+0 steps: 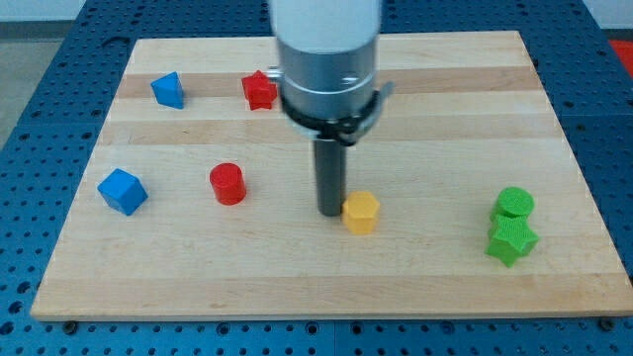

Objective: Push yellow hexagon closer to the green star

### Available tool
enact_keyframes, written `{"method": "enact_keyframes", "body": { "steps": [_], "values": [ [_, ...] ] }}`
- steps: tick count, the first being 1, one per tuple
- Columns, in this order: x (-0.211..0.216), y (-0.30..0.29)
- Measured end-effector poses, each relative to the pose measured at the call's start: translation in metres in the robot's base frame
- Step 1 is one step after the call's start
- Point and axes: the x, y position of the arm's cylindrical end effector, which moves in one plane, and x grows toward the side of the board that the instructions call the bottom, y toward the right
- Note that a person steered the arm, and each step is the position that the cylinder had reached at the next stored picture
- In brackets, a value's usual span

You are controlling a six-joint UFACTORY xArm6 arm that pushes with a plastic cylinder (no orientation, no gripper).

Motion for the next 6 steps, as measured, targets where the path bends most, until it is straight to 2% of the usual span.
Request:
{"method": "enact_keyframes", "body": {
  "steps": [2,3,5,6],
  "values": [
    [0.008,0.048],
    [0.000,0.048],
    [0.020,0.074],
    [0.020,0.113]
  ]
}}
